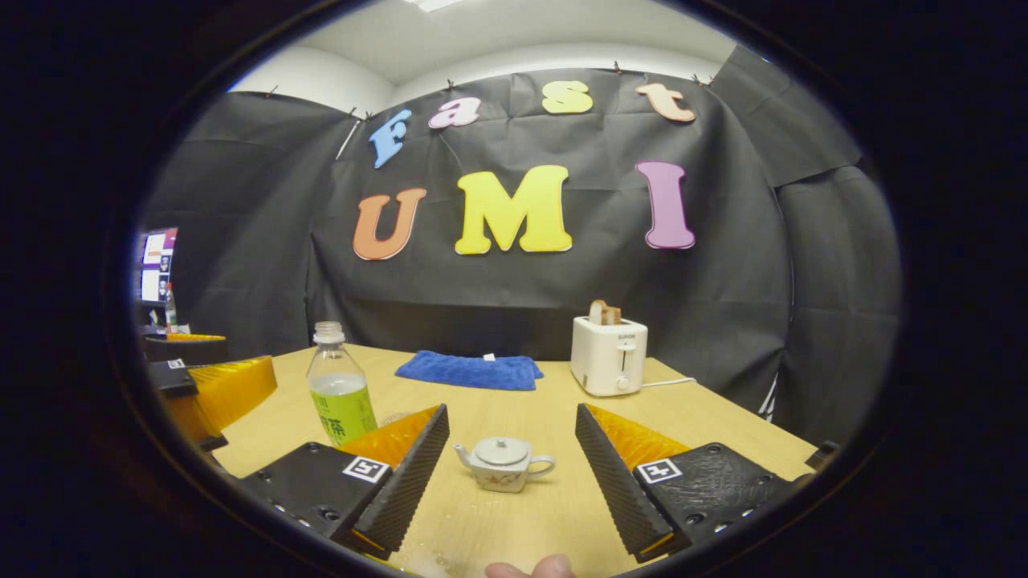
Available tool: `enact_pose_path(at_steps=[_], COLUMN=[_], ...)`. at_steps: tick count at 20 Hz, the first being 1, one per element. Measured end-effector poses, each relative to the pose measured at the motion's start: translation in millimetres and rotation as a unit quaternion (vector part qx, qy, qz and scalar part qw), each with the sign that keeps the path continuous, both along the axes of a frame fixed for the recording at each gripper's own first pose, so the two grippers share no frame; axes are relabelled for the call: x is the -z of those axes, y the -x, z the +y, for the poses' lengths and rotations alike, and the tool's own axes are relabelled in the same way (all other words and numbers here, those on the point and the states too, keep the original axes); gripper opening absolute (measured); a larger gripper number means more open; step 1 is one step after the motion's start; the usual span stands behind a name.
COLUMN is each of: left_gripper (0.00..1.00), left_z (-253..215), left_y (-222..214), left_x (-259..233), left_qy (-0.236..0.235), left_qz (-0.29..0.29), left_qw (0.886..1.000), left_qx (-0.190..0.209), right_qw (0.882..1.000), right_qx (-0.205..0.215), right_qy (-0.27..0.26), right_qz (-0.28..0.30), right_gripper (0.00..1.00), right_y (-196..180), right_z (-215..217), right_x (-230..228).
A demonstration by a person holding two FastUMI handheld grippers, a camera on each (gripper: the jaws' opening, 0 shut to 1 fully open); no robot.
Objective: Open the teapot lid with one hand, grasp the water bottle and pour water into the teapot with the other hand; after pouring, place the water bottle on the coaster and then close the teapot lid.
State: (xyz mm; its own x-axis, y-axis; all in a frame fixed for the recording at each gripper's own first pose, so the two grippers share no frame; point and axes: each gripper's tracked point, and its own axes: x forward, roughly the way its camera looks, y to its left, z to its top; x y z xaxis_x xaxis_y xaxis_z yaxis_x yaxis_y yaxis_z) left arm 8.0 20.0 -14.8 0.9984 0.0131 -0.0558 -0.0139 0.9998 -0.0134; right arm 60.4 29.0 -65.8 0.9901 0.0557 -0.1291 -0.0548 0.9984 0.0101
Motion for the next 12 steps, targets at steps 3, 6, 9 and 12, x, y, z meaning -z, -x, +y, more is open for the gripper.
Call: enact_pose_path(at_steps=[3,6,9,12], left_gripper=[0.99,0.99,0.99,0.99], left_z=[3.9,7.6,9.9,11.0], left_y=[-1.1,-1.8,-4.1,-3.2], left_x=[2.3,3.0,6.1,4.5], left_qy=[0.002,-0.002,-0.008,-0.006], left_qz=[0.003,0.004,0.007,0.004], left_qw=[1.0,1.0,1.0,1.0], left_qx=[-0.002,-0.006,-0.007,-0.008], right_qw=[1.0,1.0,0.999,0.999], right_qx=[0.002,0.0,0.001,0.003], right_qy=[-0.003,-0.005,0.001,0.006], right_qz=[0.01,0.024,0.032,0.044], right_gripper=[0.95,0.95,0.96,0.95], right_y=[-16.1,-29.2,-38.6,-50.5], right_z=[0.8,4.8,5.7,7.8], right_x=[11.6,25.0,33.8,44.4])
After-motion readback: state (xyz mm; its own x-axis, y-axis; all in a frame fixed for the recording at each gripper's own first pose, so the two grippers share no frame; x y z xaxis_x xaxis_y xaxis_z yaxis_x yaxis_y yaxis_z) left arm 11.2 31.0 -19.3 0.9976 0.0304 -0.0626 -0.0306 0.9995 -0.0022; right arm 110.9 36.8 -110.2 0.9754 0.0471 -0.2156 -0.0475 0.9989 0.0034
